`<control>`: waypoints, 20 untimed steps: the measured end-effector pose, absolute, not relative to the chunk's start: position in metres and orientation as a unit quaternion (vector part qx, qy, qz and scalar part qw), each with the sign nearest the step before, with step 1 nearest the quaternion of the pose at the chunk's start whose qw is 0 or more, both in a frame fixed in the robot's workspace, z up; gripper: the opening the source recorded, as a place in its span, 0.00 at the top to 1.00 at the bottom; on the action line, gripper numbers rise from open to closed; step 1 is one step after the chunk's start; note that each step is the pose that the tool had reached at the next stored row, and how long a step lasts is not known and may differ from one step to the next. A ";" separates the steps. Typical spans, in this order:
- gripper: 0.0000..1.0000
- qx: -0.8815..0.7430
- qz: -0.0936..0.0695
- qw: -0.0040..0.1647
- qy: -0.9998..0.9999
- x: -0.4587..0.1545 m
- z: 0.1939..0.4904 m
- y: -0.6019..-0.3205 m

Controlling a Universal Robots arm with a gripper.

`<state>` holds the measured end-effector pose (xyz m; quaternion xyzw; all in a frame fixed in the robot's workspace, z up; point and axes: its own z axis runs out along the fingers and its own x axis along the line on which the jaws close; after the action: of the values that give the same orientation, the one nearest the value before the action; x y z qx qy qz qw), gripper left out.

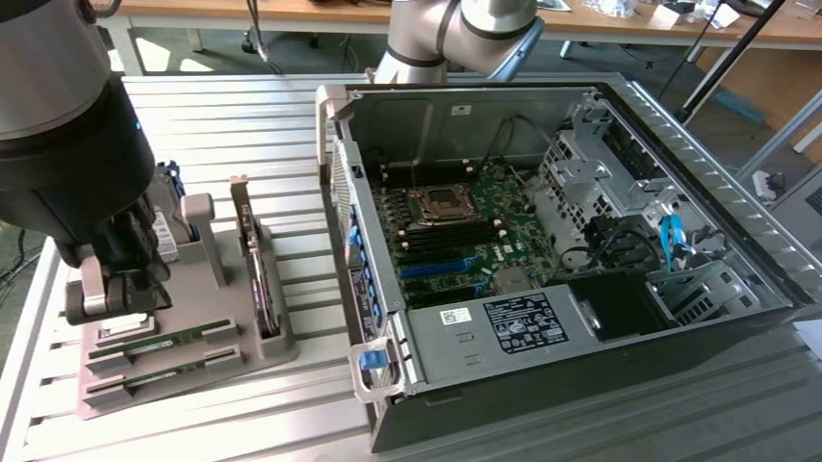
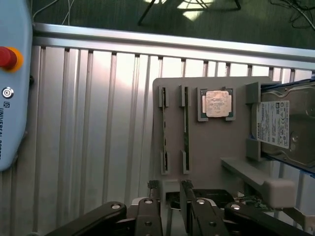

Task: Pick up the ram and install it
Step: 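Pick up the ram and move it above insertion slot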

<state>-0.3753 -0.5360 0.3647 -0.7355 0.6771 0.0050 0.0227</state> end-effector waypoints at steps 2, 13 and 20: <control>0.70 -0.736 0.005 0.023 0.676 -0.377 0.363 -0.536; 0.70 -0.739 0.006 0.024 0.673 -0.381 0.352 -0.536; 0.70 -0.746 0.007 0.024 0.665 -0.385 0.303 -0.543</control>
<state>-0.3850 -0.5435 0.3030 -0.7461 0.6653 0.0069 0.0240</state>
